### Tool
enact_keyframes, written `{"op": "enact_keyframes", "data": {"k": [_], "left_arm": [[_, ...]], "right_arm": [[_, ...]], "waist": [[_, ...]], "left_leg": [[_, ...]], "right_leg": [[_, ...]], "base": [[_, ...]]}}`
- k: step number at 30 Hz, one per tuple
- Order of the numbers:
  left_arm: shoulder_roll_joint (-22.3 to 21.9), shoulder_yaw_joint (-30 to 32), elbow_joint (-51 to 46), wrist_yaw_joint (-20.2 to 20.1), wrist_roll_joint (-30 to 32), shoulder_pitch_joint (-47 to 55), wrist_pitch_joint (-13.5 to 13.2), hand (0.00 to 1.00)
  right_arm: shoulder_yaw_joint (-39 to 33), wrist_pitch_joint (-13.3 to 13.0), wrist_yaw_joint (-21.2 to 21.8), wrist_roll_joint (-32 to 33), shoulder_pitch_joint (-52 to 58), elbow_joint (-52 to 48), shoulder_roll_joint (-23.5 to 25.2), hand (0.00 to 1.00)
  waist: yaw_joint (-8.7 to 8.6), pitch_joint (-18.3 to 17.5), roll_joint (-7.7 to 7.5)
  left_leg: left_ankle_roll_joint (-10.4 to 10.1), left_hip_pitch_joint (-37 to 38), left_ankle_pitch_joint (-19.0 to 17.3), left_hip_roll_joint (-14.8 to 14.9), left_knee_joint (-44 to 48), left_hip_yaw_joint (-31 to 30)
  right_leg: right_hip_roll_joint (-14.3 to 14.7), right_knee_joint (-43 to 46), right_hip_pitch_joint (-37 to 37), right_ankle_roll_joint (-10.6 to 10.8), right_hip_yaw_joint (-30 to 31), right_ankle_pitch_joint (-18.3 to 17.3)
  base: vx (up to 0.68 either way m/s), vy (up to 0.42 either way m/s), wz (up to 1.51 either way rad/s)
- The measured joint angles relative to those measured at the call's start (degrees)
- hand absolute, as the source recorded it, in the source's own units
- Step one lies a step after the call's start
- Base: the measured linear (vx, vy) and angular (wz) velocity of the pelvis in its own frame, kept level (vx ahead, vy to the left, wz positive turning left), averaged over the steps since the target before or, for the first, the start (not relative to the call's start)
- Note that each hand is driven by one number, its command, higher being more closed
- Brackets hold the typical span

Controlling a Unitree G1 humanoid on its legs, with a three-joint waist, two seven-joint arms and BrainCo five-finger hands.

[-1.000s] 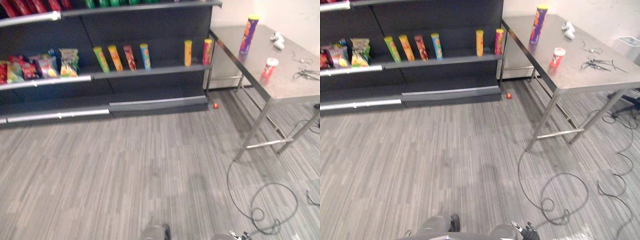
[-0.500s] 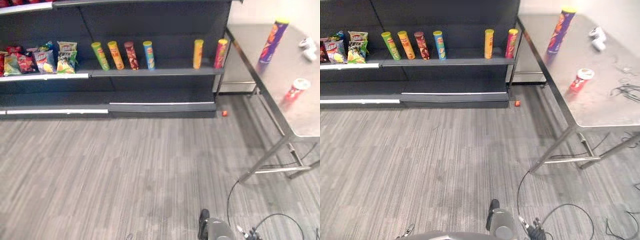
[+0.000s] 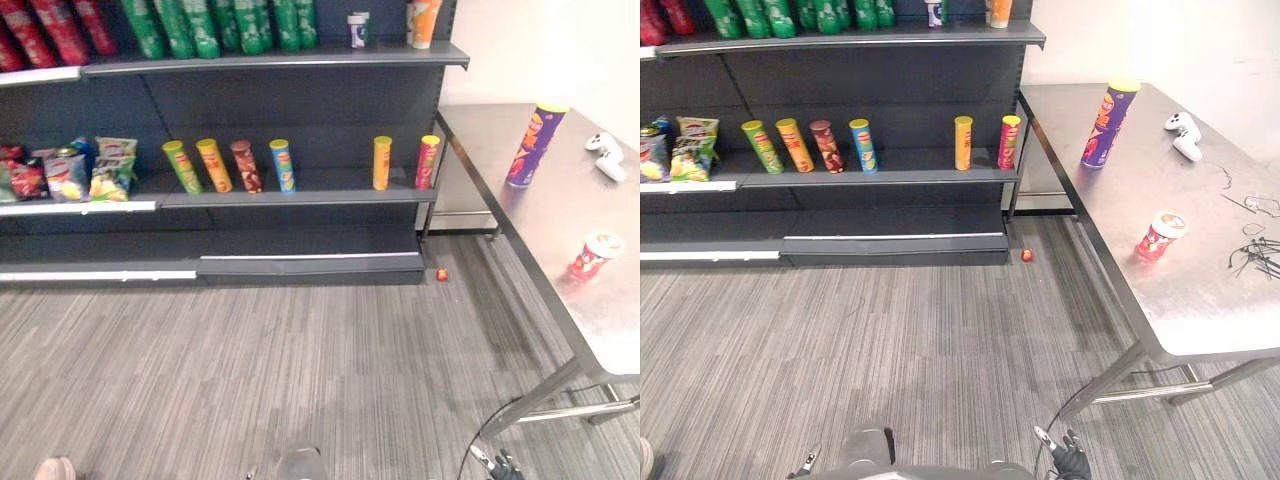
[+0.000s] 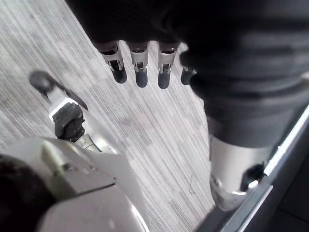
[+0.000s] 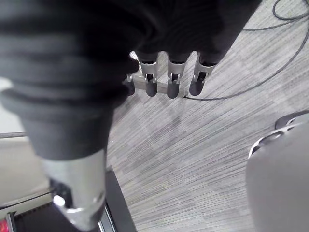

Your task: Put the gum and the chips on the shelf.

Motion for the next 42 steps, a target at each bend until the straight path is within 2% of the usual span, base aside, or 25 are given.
{"op": "enact_keyframes", "data": {"k": [1, 2, 3, 4, 5, 6, 7, 9, 11, 14, 16, 17, 18, 19, 20, 22, 23, 25, 31, 34, 36, 38, 40, 41, 42], "left_arm": [[0.4, -0.5, 0.0, 0.6, -0.6, 0.0, -0.6, 0.00], [0.4, -0.7, 0.0, 1.1, -0.6, 0.0, -0.8, 0.00], [0.4, -1.1, 0.0, 2.6, -0.4, 0.1, -1.7, 0.00], [0.3, -1.4, 0.2, 3.4, -0.2, 0.7, -2.6, 0.00], [0.7, -1.4, 0.2, 3.6, -0.3, 0.9, -2.8, 0.00], [2.2, -1.7, 0.3, 3.7, -0.2, 0.8, -3.3, 0.00], [3.2, -2.1, 0.4, 3.6, 0.0, 0.2, -3.7, 0.00], [3.9, -3.0, 1.4, 3.3, 0.3, -0.5, -3.8, 0.00], [4.5, -3.3, 3.1, 3.3, 1.7, -0.7, -3.8, 0.00], [6.6, -10.9, 5.4, 2.2, 7.1, 0.1, -3.7, 0.00], [7.6, -13.8, 5.6, 1.4, 9.5, 0.1, -3.7, 0.00], [7.6, -15.5, 5.6, 0.9, 10.6, 0.0, -3.4, 0.00], [7.7, -16.3, 5.6, 0.8, 10.7, -0.1, -2.9, 0.00], [7.9, -16.5, 5.7, 0.9, 10.6, -0.1, -2.5, 0.00], [8.0, -16.5, 5.7, 0.9, 10.5, -0.1, -2.5, 0.00], [7.7, -17.1, 6.9, 0.1, 10.5, -1.1, -2.1, 0.00], [8.0, -17.2, 6.9, -0.1, 10.5, -1.6, -1.8, 0.00], [9.6, -17.7, 6.9, -0.4, 10.5, -3.4, -0.9, 0.00], [7.6, -16.5, 6.7, -0.4, 10.5, -3.2, -0.5, 0.00], [7.4, -15.0, 5.3, -0.6, 10.5, -2.9, -0.5, 0.00], [7.5, -12.6, 3.7, -0.6, 10.5, -2.7, -0.3, 0.00], [7.2, -10.8, 2.8, -1.5, 10.3, -2.7, 0.1, 0.00], [5.8, -8.3, 2.1, -2.7, 10.1, -2.7, 0.1, 0.00], [3.8, -6.5, 1.6, -2.8, 8.5, -2.7, 0.1, 0.00], [1.6, -5.1, 2.0, -2.8, 7.9, -1.5, 0.1, 0.00]], "right_arm": [[-0.3, 0.0, 0.1, 0.0, -0.1, 0.0, 0.7, 0.00], [-0.3, 0.0, 0.2, 0.0, 0.0, 0.0, 0.8, 0.00], [-0.5, 0.0, 0.8, 0.0, 0.2, 0.0, 0.9, 0.00], [-0.3, 0.1, 1.1, 0.0, 0.2, 0.1, 1.3, 0.00], [-0.3, 0.1, 1.4, 0.1, 0.1, 0.5, 1.7, 0.00], [-0.3, 0.2, 2.0, 0.0, -0.4, 1.0, 3.7, 0.00], [-0.4, 0.0, 2.5, -0.2, -0.8, 1.0, 5.2, 0.00], [-1.3, 0.0, 2.8, -0.6, -1.9, 2.5, 5.2, 0.00], [-2.5, 0.0, 2.7, -0.6, -3.0, 5.1, 5.2, 0.00], [-4.6, -0.4, 1.8, 0.1, -3.2, 5.5, 4.8, 0.00], [-6.0, -0.5, 1.1, 1.6, -3.3, 5.4, 4.1, 0.00], [-7.0, -0.6, 0.9, 1.8, -3.4, 5.7, 3.5, 0.00], [-7.4, -0.7, 0.8, 1.9, -3.6, 5.8, 2.6, 0.00], [-6.9, -1.3, 1.0, 1.9, -3.7, 5.7, 2.2, 0.00], [-6.6, -1.7, 1.0, 1.9, -3.9, 5.7, 2.0, 0.00], [-6.7, -1.9, 1.2, 1.9, -4.1, 5.7, 1.3, 0.00], [-6.2, -1.8, 1.5, 1.8, -4.7, 5.7, 1.2, 0.00], [-4.5, -1.7, 2.1, 1.8, -5.8, 6.4, 2.0, 0.00], [-4.6, -2.0, 2.1, 1.6, -3.3, 6.7, 1.0, 0.00], [-4.7, -2.6, 2.1, 1.1, -3.2, 6.6, 1.2, 0.00], [-5.1, -2.7, 1.8, 0.3, -3.0, 5.8, 2.2, 0.00], [-5.1, -2.7, 1.7, 0.0, -2.7, 4.4, 2.4, 0.00], [-4.8, -2.7, 1.6, -0.2, -2.3, 3.4, 1.7, 0.00], [-4.2, -2.6, 1.5, -0.3, -2.0, 2.6, 0.3, 0.00], [-4.0, -2.4, 1.2, -0.1, -1.9, 2.2, -0.9, 0.00]], "waist": [[0.30, 0.0, -0.95], [0.37, -0.1, -1.01], [0.75, -0.1, -0.99], [1.22, -0.4, -0.91], [1.17, -0.5, -1.11], [0.26, -1.0, -3.67], [0.12, -1.1, -4.82], [0.19, -1.1, -4.92], [0.29, -1.5, -5.53], [-0.84, -1.7, -3.78], [-1.26, -1.2, -3.84], [-1.80, -0.9, -2.51], [-2.20, -0.8, -1.48], [-2.45, -0.6, -1.63], [-2.26, -0.3, -2.13], [-2.26, -0.9, 0.53], [-2.29, -0.5, 0.29], [-2.37, 1.4, -1.83], [-3.90, 2.0, -0.46], [-3.79, 2.2, -1.02], [-3.65, 2.2, -2.33], [-3.81, 2.2, -2.45], [-3.79, 2.1, -0.77], [-3.45, 2.0, 0.89], [-3.45, 0.5, 4.44]], "left_leg": [[1.1, 1.2, 1.0, -1.5, -16.0, 1.1], [1.1, 1.6, 1.7, -1.8, -19.2, 1.0], [1.8, 3.5, 5.1, -1.6, -31.9, 0.7], [0.4, 4.5, 10.0, -1.4, -34.7, 1.2], [-0.1, 4.7, 12.8, -2.2, -34.3, 1.2], [0.0, 4.4, 10.9, -3.3, -32.2, 1.8], [-0.3, 3.6, 8.2, -3.3, -29.4, 2.0], [-0.6, 3.3, 4.1, -3.9, -24.4, 0.9], [1.1, 5.7, 3.6, -5.3, -22.4, 0.9], [1.3, 12.1, 3.6, -6.0, -23.2, 1.7], [1.2, 18.1, 3.1, -7.2, -28.6, 3.8], [2.1, 22.3, 1.4, -7.4, -32.9, 5.9], [2.3, 24.5, 1.4, -7.6, -34.9, 8.6], [2.3, 25.6, 1.5, -7.2, -35.7, 11.9], [2.3, 26.2, 1.5, -7.3, -36.2, 13.4], [1.3, 27.3, 2.8, -6.6, -40.5, 13.6], [1.0, 26.6, 3.6, -5.8, -41.6, 14.3], [0.5, 26.7, 5.1, -4.8, -43.3, 17.7], [-1.0, 31.2, 7.3, -5.6, -49.0, 21.0], [-1.1, 30.8, 7.3, -6.1, -47.9, 21.6], [-3.2, 27.2, 5.8, -4.8, -39.6, 21.3], [-5.1, 23.3, 4.4, -2.1, -29.6, 21.0], [-5.6, 17.7, 3.2, 3.1, -15.9, 19.7], [-4.7, 15.1, 4.5, 6.0, -8.9, 17.6], [-3.3, 13.4, 6.2, 8.4, -6.5, 14.8]], "right_leg": [[-2.1, -0.4, 1.7, 0.9, 1.7, -0.2], [-2.5, -0.4, 2.0, 1.1, 2.1, -0.3], [-3.3, -0.6, 3.0, 2.0, 3.5, -0.9], [-4.1, -0.9, 4.2, 4.1, 5.9, -3.0], [-4.7, -1.2, 4.7, 4.1, 7.5, -3.6], [-5.4, -1.2, 4.8, 3.6, 11.4, -3.6], [-4.8, -0.8, 3.8, 2.3, 14.3, -2.0], [-4.8, 0.1, 3.9, 2.9, 18.4, 0.6], [-6.0, 2.8, 4.0, 3.1, 22.0, 1.7], [-6.8, 13.7, 0.6, 3.2, 24.2, 8.0], [-9.2, 23.9, -5.0, 3.2, 21.1, 14.2], [-11.8, 28.8, -8.2, 3.3, 17.5, 18.7], [-13.8, 32.2, -10.5, 2.5, 14.8, 18.3], [-14.8, 32.3, -14.0, 2.1, 9.5, 13.4], [-14.7, 30.0, -15.3, 2.0, 6.1, 13.6], [-13.3, 22.1, -14.9, 3.1, 0.0, 12.7], [-11.9, 17.1, -14.5, 4.1, -2.5, 11.8], [-9.9, 6.5, -11.4, 5.0, -9.2, 11.4], [-8.5, -0.2, -8.7, 4.9, -13.0, 11.4], [-9.0, -1.6, -8.7, 4.8, -13.2, 11.2], [-9.6, -3.6, -8.6, 4.0, -14.0, 9.9], [-9.6, -3.6, -8.6, 4.4, -13.8, 9.3], [-8.3, -3.5, -8.6, 4.3, -13.6, 9.3], [-6.6, -4.1, -8.4, 4.3, -12.5, 9.3], [-3.2, -6.6, -6.8, 3.4, -12.1, 9.5]], "base": [[0.46, 0.232, -0.58], [0.36, 0.220, -0.71], [0.42, 0.372, -0.76], [0.41, 0.359, -0.78], [0.48, 0.396, -0.49], [0.35, 0.228, -0.23], [0.33, 0.218, -0.21], [0.31, 0.266, -0.39], [0.32, 0.253, -0.63], [0.24, 0.125, -0.79], [0.18, 0.112, -0.93], [0.12, 0.103, -0.89], [0.13, 0.137, -1.23], [0.06, 0.101, -1.21], [0.04, 0.088, -1.35], [0.12, 0.086, -1.31], [0.13, 0.006, -1.35], [0.04, -0.103, -1.20], [0.01, -0.059, -0.42], [-0.08, -0.003, -0.20], [-0.12, -0.062, -0.18], [-0.15, -0.073, -0.23], [-0.11, -0.034, -0.42], [0.03, -0.052, -0.83], [0.09, -0.064, -0.97]]}}
